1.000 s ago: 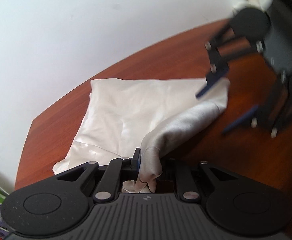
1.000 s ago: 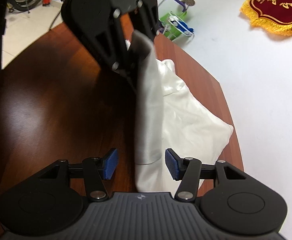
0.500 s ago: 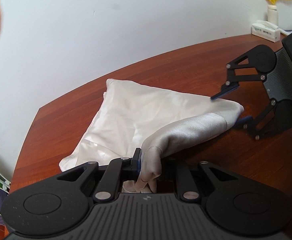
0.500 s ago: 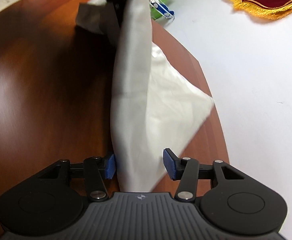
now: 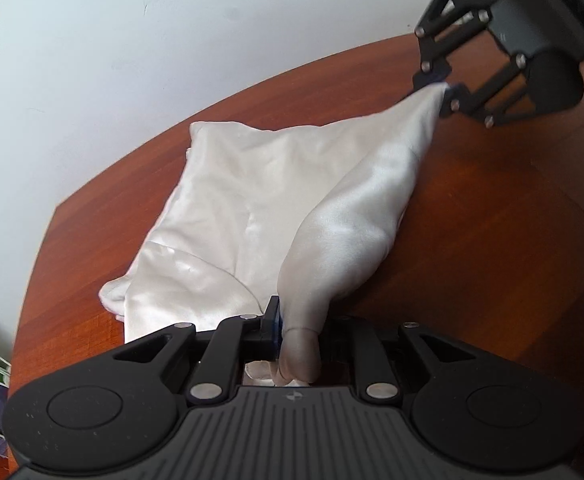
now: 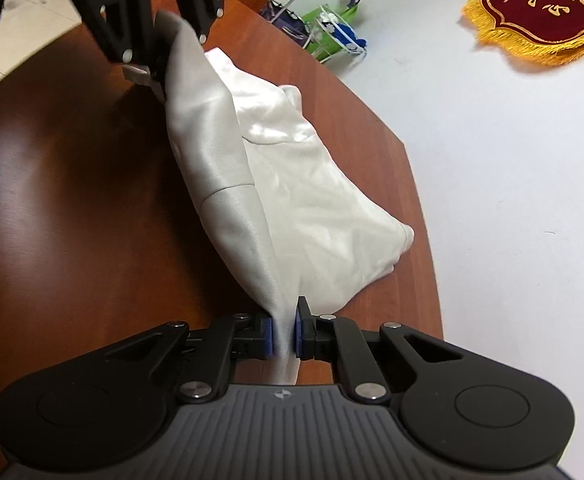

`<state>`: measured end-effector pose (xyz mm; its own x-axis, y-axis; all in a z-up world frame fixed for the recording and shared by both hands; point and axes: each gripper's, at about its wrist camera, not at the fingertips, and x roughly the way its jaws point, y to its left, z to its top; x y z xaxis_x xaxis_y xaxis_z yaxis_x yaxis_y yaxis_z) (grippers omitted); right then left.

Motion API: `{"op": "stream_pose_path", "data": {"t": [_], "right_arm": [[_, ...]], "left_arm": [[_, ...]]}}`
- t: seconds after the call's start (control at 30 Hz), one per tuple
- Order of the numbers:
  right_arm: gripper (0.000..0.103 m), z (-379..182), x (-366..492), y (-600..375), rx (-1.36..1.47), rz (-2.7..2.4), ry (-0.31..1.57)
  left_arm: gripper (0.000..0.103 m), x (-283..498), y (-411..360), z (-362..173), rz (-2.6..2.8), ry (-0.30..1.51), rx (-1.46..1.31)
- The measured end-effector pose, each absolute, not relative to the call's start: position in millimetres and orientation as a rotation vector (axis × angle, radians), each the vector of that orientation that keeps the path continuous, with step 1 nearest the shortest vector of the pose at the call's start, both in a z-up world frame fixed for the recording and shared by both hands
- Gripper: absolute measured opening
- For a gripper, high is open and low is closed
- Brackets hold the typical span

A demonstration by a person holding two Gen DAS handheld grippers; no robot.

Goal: Fold clothes

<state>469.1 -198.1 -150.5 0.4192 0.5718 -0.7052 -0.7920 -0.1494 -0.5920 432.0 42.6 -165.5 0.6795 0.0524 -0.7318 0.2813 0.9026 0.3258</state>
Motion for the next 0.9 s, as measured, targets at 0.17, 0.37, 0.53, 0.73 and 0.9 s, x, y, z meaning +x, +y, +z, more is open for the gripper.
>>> {"op": "stream_pose_path", "data": {"t": [0.17,0.37,0.53,0.73,0.9], "right_arm": [[0.011,-129,442,-167,-1.234,1.214,0.269],[0.010,-117,430,-162,-1.215,1.210,0.348],[0.010,-97,416,-149,-1.225,1.224,0.424],[0.010,-75,412,-139,-1.252,1.233,0.462],[0.010,-67,436,-140,-1.284,1.187,0.493]], "left_arm": [[0.016,421,43,-167,-0.164,0.861,0.371],[0.016,404,61,-158,-0.213,0.859,0.209],[0.016,393,67,-151,-0.260,0.885,0.124],[0.016,393,85,-136,-0.270,0.901,-0.010],[0.016,421,105,-123,-0.222,0.897,-0.081]]}}
